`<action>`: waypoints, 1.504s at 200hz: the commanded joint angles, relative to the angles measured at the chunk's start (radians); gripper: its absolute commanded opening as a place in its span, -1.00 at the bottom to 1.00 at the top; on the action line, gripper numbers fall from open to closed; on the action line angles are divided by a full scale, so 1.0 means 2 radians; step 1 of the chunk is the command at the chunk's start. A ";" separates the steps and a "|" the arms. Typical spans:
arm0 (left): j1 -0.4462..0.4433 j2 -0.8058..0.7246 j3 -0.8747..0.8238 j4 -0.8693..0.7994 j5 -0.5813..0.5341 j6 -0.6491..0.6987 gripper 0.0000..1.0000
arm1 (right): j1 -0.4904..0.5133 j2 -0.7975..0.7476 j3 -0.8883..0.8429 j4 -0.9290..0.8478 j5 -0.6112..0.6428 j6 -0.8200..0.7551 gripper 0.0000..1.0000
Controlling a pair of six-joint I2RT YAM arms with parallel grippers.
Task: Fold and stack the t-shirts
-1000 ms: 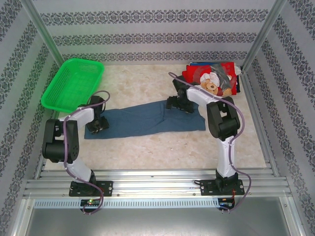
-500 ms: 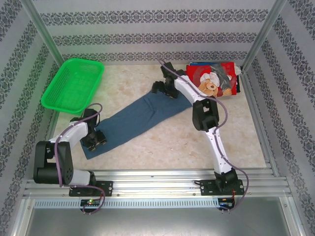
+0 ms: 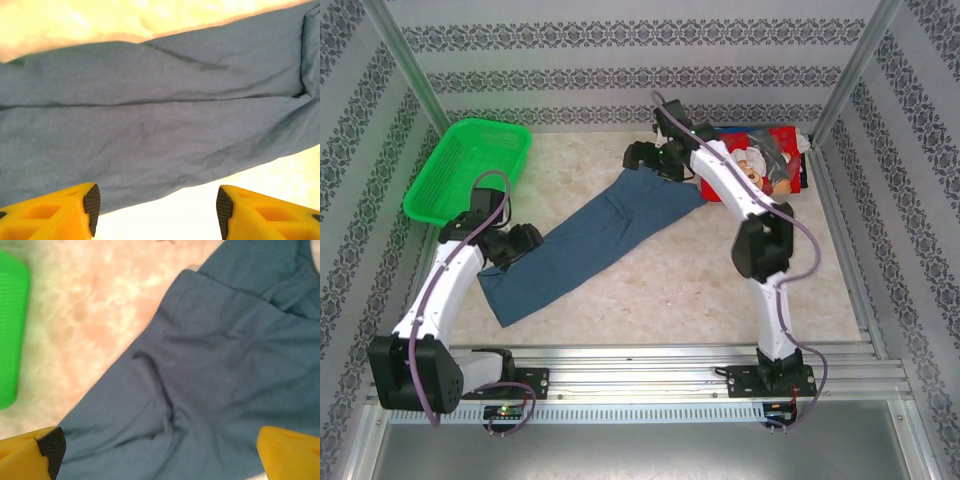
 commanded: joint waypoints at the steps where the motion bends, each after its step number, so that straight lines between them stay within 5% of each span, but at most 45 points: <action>1: -0.007 0.063 0.016 0.007 -0.016 0.047 0.25 | 0.014 -0.076 -0.130 0.055 0.033 0.035 0.96; 20: -0.010 0.117 0.030 0.010 -0.050 0.075 0.14 | 0.014 -0.107 -0.228 0.117 0.033 0.074 0.96; 44: -0.011 0.156 0.047 -0.003 -0.085 0.100 0.02 | 0.014 -0.089 -0.240 0.112 0.062 0.071 0.86; 97: -0.009 0.187 0.021 -0.001 -0.128 0.097 -0.11 | -0.003 0.002 -0.203 0.107 0.066 0.081 -0.01; 118: -0.010 0.196 0.005 0.007 -0.122 0.084 -0.13 | -0.007 0.039 -0.171 0.094 0.078 0.085 -0.16; 196: -0.026 0.210 -0.046 0.011 -0.071 0.035 -0.14 | -0.040 0.157 -0.011 0.042 0.072 0.096 -0.06; 267: -0.127 0.214 -0.090 0.022 -0.022 -0.049 -0.14 | -0.062 0.288 0.205 -0.010 -0.006 0.089 0.12; 301: -0.165 0.186 -0.098 0.045 0.018 -0.107 -0.13 | -0.087 0.293 0.211 0.019 -0.031 0.089 0.24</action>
